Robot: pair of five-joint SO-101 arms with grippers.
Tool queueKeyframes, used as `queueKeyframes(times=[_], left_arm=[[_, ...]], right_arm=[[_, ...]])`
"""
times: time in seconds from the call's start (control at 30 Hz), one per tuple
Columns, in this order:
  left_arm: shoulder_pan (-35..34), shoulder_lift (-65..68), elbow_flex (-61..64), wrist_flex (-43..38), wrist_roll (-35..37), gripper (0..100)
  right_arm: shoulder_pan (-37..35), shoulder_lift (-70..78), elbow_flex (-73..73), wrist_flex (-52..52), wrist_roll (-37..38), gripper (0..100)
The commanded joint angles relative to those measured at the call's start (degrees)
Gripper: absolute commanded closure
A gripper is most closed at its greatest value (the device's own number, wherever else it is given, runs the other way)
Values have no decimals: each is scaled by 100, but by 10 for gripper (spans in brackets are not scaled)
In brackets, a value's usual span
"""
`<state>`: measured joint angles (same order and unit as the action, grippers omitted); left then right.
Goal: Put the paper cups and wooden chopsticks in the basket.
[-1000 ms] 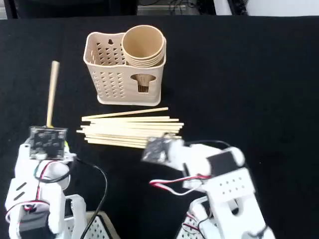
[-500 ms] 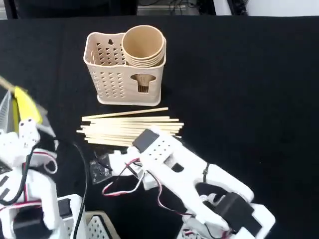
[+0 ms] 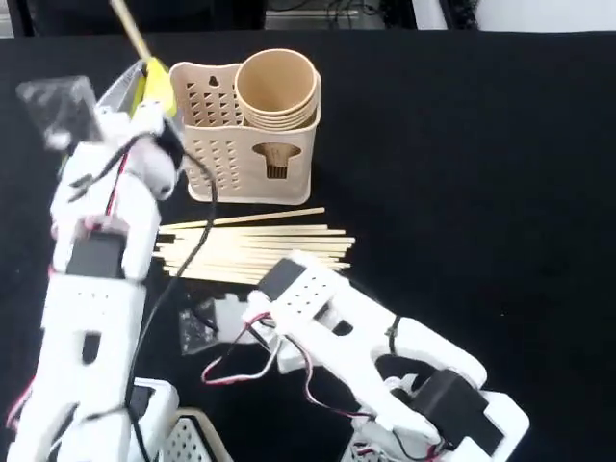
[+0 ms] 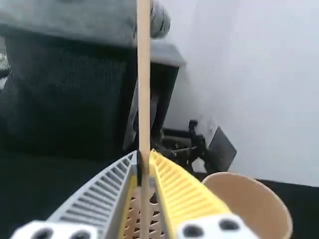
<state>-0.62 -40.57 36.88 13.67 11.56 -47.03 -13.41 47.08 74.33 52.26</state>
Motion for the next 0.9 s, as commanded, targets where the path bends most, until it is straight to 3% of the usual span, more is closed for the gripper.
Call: queueKeyframes(times=[0.0,0.4,0.63,0.87], left_arm=[[75,677,-620,-132,62,971],[154,1310,-1209,-334,44,971],[145,527,-1455,0,18,971],[215,967,-620,-1767,9,971]], right_arm=[[501,-40,84,-26,-53,982],[615,-40,84,-158,-26,983],[615,-40,92,-158,-26,983],[615,-40,92,-158,-26,983]])
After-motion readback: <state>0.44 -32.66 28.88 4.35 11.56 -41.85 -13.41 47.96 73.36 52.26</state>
